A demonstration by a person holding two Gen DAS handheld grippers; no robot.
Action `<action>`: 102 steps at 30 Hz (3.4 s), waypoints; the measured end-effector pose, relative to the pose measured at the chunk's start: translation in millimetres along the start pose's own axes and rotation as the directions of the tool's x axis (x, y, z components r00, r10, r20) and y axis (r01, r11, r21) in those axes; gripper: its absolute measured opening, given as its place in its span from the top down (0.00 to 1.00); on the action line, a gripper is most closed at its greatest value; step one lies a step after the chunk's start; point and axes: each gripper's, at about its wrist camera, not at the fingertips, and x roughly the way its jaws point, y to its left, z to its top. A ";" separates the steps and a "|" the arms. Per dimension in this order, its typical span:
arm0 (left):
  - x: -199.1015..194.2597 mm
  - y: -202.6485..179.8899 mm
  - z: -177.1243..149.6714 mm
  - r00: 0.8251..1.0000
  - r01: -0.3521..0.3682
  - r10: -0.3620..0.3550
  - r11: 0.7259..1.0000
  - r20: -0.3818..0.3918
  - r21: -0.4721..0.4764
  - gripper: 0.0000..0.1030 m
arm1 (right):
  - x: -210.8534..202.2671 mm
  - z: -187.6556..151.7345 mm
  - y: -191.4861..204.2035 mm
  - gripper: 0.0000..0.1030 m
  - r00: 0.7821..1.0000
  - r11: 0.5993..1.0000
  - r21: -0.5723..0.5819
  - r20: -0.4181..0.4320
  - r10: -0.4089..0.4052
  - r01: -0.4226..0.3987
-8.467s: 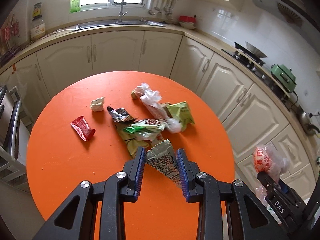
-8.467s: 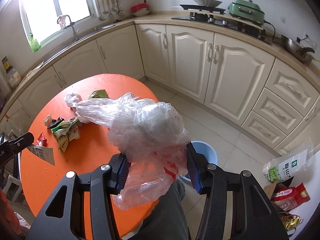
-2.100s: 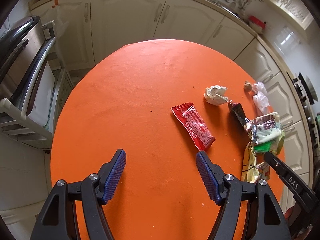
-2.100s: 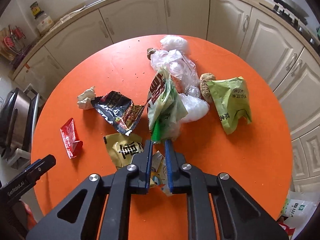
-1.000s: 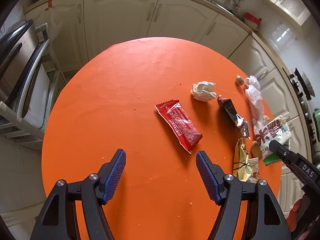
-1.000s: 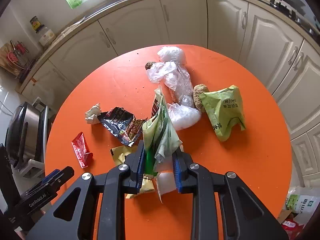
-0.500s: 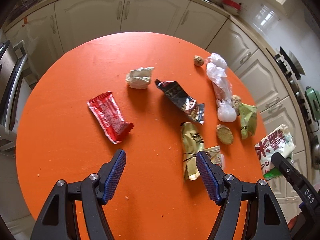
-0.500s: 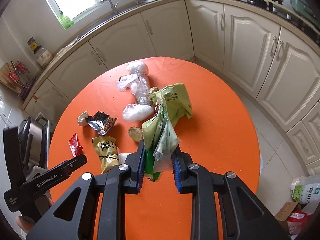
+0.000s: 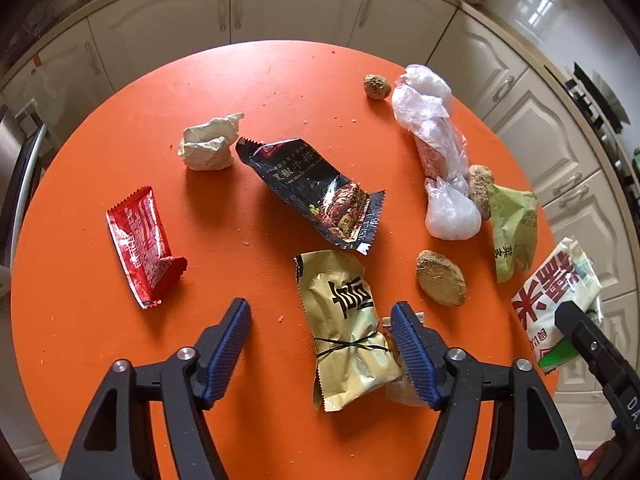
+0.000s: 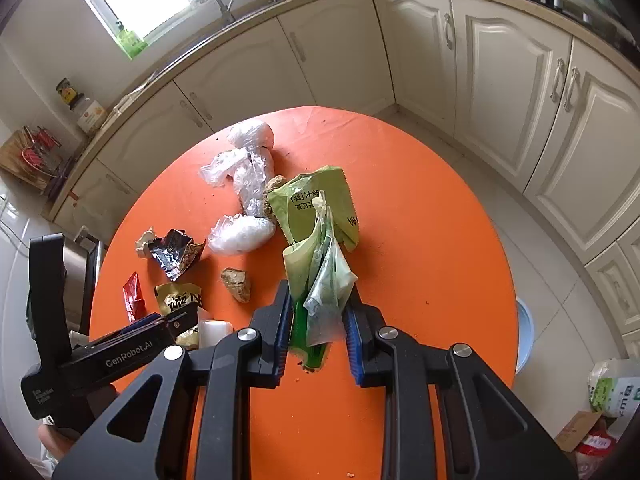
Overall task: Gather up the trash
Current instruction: 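Grasp the gold wrapper with the left tool while the right tool holds the green bag, then carry the green bag and gold wrapper over the blue bin, then open both tools over the blue bin to drop the held items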
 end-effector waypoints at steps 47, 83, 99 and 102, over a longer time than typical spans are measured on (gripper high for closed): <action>-97.4 -171.5 -130.0 0.976 0.123 -0.188 0.890 0.108 0.438 0.75 | -166.6 -131.2 -143.3 0.77 0.964 0.920 0.385 0.210 -0.166 0.075; 84.6 -413.9 -106.0 0.992 0.124 -0.108 0.800 -0.063 0.587 0.42 | -151.2 -161.7 -330.9 0.77 0.967 0.750 0.639 0.039 -0.253 0.171; 50.6 -359.9 -99.2 0.994 0.097 -0.106 0.848 -0.014 0.522 0.42 | -148.1 -118.2 -282.1 0.18 0.967 0.838 0.541 0.163 -0.197 0.079; 47.1 -350.1 -96.7 0.995 0.088 -0.101 0.857 -0.002 0.507 0.42 | -156.2 -118.6 -274.3 0.15 0.951 0.837 0.529 0.165 -0.263 0.140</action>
